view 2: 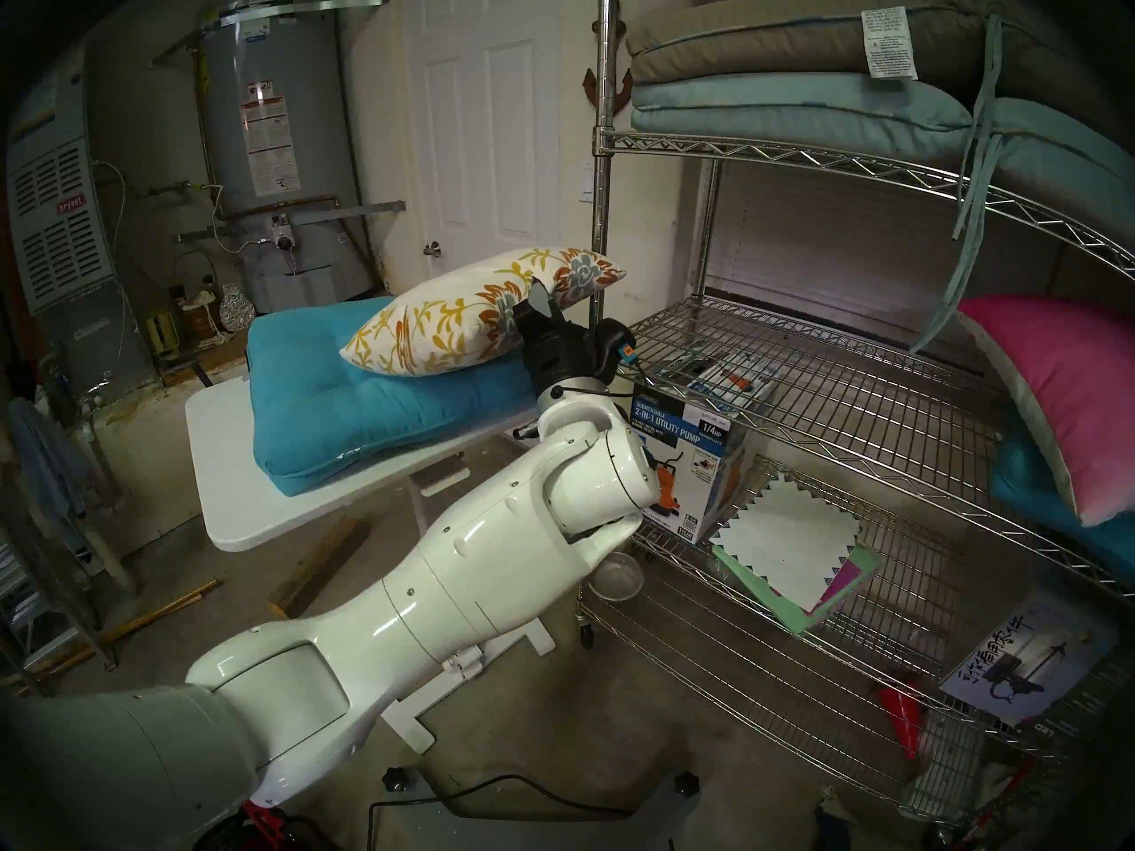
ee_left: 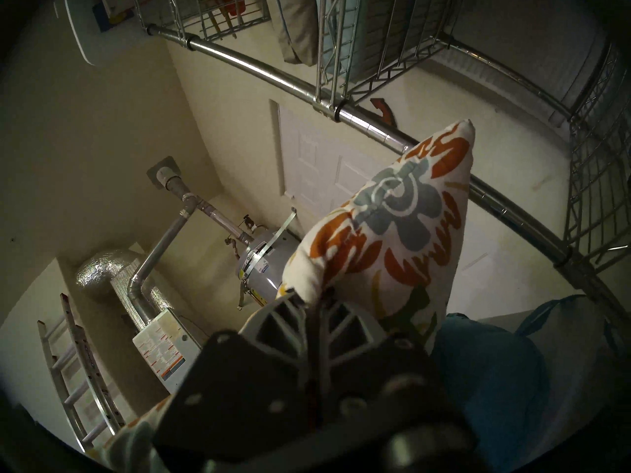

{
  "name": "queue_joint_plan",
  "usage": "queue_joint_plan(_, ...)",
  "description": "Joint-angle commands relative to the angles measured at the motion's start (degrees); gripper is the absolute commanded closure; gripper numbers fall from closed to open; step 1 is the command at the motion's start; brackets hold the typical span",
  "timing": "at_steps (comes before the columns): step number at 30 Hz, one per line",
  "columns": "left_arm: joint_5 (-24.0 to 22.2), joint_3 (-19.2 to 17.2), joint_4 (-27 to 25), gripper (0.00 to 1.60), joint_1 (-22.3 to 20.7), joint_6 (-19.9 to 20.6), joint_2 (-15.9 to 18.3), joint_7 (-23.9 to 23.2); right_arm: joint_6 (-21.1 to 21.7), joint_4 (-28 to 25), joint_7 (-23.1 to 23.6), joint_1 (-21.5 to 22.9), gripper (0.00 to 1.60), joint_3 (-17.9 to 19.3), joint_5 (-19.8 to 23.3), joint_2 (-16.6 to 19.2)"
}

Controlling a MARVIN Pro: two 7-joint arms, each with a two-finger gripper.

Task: Put cushion on the shelf

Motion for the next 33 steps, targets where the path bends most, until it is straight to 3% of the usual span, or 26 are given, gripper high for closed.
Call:
queue_joint_plan(1,0.17,1.19,1.51,1.60,-2.77,-0.93,-3.75,-0.28,0.24,0.67,-0.12,-0.48,0.00,-0.15,0.02,-1.24)
queue_joint_plan(33,0.42,6.48,19.79,1.60,-10.22,-7.64,-10.69,-3.13,0.24,0.67,-0.11,-0.46,0.00,-0.15,0.02,-1.22)
